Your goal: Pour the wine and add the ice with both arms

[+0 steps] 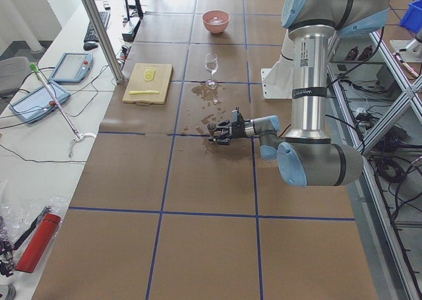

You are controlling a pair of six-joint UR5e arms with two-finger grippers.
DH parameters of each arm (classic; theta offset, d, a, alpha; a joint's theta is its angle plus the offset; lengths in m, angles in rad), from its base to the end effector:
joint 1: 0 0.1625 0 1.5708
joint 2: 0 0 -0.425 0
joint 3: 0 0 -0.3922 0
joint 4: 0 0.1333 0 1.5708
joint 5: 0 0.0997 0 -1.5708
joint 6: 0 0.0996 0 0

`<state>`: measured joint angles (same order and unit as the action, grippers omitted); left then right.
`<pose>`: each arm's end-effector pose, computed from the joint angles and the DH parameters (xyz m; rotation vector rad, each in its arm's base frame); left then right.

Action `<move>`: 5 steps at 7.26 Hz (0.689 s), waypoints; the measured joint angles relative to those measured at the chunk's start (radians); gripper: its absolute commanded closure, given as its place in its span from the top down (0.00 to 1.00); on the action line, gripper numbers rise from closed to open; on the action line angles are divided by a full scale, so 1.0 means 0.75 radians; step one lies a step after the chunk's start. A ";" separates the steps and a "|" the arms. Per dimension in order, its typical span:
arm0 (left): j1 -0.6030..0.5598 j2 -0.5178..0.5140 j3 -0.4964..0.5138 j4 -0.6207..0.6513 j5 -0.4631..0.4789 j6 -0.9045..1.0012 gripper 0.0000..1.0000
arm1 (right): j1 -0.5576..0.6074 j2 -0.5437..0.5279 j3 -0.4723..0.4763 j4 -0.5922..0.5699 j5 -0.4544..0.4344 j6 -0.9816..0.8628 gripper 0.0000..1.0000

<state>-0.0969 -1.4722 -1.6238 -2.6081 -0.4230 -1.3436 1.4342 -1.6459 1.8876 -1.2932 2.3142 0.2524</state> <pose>0.4150 -0.2655 0.5422 1.1690 0.6923 -0.4575 0.0010 -0.4764 0.5066 0.3448 -0.8072 -0.0847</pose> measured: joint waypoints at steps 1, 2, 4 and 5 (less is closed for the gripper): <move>-0.002 0.002 -0.005 -0.001 0.001 0.000 1.00 | 0.000 0.000 0.001 0.000 0.000 0.000 1.00; -0.003 0.003 -0.020 -0.001 0.012 0.000 1.00 | 0.000 0.000 0.001 0.000 0.000 0.001 1.00; -0.006 0.014 -0.058 -0.062 0.051 0.007 1.00 | 0.000 0.000 0.003 0.000 0.001 0.001 1.00; -0.009 0.030 -0.069 -0.119 0.076 0.018 1.00 | 0.000 0.000 0.003 0.000 0.001 0.001 1.00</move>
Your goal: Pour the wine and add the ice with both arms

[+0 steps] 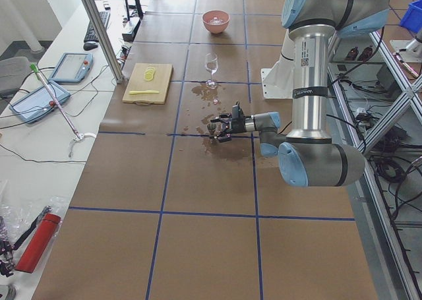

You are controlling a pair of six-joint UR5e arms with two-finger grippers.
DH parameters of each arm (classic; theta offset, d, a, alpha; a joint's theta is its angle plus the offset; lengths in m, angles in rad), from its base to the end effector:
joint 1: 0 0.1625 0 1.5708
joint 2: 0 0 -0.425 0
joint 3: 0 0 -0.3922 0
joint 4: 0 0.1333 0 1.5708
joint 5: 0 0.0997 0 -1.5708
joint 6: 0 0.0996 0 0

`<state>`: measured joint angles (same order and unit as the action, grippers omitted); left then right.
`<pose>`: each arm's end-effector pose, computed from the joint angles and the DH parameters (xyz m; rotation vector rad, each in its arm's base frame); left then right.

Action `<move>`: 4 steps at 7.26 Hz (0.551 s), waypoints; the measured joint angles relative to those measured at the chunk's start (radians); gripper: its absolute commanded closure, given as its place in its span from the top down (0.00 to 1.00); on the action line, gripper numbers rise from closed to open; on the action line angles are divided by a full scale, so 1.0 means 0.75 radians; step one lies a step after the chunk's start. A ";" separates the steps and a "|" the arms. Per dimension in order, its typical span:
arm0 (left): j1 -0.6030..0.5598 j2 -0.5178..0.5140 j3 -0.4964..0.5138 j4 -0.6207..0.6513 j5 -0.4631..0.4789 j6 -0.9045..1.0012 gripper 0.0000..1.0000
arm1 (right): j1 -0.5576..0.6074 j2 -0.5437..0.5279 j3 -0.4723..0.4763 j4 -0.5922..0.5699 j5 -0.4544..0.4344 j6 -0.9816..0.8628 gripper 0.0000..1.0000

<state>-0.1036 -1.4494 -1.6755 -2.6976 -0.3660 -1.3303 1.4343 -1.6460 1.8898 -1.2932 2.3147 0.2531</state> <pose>0.3913 -0.2682 0.5175 1.2135 0.7637 -0.5528 0.0011 -0.4762 0.5055 0.3464 -0.8080 -0.0849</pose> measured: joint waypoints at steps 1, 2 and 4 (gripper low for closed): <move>-0.003 0.026 -0.010 -0.071 0.015 0.033 1.00 | 0.000 0.000 0.000 0.000 0.000 0.000 1.00; -0.005 0.048 -0.016 -0.179 0.021 0.114 1.00 | 0.000 0.000 0.000 0.000 0.001 0.000 1.00; -0.005 0.065 -0.026 -0.509 0.026 0.400 1.00 | 0.000 0.000 0.000 0.000 0.002 0.000 1.00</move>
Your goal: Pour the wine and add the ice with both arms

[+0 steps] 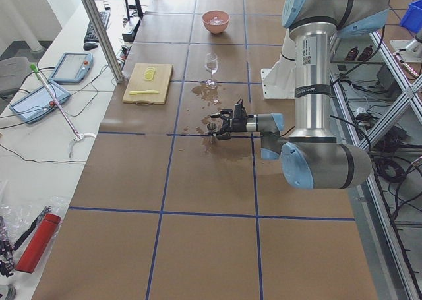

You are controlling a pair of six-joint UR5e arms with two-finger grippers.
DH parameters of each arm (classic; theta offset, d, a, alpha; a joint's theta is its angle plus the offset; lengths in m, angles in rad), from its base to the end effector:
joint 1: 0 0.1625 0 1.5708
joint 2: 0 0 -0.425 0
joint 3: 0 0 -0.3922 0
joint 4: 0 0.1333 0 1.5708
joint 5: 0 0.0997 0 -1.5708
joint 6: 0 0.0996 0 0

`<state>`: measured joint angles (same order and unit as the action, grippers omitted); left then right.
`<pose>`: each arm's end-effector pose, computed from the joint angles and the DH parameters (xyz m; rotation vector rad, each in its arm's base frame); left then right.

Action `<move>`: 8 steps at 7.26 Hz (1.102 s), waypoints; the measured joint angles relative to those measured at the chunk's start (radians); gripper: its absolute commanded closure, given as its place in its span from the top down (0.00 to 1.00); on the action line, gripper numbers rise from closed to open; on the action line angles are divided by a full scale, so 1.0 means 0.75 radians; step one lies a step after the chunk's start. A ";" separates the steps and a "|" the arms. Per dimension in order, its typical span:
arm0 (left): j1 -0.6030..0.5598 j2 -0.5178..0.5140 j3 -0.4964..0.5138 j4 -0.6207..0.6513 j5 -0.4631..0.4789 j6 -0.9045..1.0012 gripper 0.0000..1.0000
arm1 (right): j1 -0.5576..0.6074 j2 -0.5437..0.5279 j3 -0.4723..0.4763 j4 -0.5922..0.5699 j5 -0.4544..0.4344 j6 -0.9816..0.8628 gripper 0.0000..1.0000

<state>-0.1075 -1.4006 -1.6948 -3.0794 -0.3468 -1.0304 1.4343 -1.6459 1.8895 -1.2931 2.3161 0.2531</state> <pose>0.3378 -0.2647 0.5040 1.3020 0.8585 -0.5480 0.0010 -0.4762 0.5055 0.3459 -0.8093 -0.0852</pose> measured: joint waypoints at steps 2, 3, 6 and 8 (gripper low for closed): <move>-0.004 0.002 -0.027 -0.280 -0.015 0.265 1.00 | 0.000 0.000 0.000 0.000 0.000 0.000 1.00; -0.021 0.004 -0.043 -0.330 -0.054 0.325 1.00 | 0.000 0.000 -0.001 0.000 0.000 0.000 1.00; -0.290 0.018 -0.073 -0.260 -0.428 0.464 1.00 | 0.000 0.001 -0.002 0.000 -0.002 -0.002 1.00; -0.623 0.008 -0.089 -0.031 -0.842 0.547 1.00 | 0.000 0.000 -0.002 0.000 -0.002 -0.002 1.00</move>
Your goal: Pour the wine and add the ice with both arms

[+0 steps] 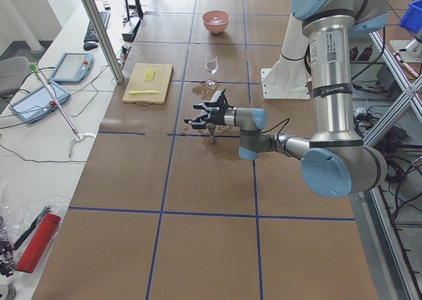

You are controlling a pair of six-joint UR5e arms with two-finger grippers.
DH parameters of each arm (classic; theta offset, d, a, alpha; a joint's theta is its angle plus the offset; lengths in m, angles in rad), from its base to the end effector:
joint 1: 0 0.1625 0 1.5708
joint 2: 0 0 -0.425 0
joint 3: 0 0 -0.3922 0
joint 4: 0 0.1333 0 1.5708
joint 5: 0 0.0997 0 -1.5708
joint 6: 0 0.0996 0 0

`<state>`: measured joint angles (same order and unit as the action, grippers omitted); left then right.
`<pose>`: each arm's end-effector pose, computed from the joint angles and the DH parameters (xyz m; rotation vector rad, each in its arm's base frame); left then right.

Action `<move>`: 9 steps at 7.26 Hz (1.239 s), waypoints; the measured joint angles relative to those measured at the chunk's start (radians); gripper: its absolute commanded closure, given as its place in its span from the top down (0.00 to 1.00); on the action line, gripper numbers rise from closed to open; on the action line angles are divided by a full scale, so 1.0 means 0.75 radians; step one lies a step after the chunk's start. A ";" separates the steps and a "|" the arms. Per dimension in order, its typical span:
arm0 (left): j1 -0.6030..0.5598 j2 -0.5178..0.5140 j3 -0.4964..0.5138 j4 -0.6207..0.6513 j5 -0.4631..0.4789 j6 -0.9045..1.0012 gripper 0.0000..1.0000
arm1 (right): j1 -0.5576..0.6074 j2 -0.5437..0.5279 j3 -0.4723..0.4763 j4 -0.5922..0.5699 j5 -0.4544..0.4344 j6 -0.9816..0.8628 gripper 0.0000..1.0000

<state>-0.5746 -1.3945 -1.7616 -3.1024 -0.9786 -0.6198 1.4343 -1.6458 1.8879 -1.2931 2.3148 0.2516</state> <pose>0.2354 -0.3774 0.4776 1.3588 0.7510 -0.1599 0.0010 -0.4764 0.5064 0.3454 -0.8076 -0.0857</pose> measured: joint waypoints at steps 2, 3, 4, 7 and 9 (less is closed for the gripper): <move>-0.380 -0.058 -0.006 0.292 -0.515 0.123 1.00 | 0.000 0.000 -0.001 0.000 0.000 0.000 1.00; -0.582 -0.100 -0.006 0.466 -0.762 0.214 1.00 | 0.000 -0.002 -0.001 0.000 0.000 0.000 1.00; -0.770 -0.160 -0.003 0.661 -0.957 0.316 1.00 | 0.000 -0.005 -0.001 0.000 0.000 -0.001 1.00; -1.150 -0.238 0.031 1.062 -1.251 0.697 1.00 | 0.000 -0.018 0.000 0.000 0.000 -0.003 1.00; -1.270 -0.242 0.068 1.438 -1.299 0.896 1.00 | 0.000 -0.023 0.004 0.001 0.001 -0.003 1.00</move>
<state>-1.5267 -1.5763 -1.7109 -2.0238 -1.9527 0.0518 1.4343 -1.6628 1.8911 -1.2922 2.3158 0.2493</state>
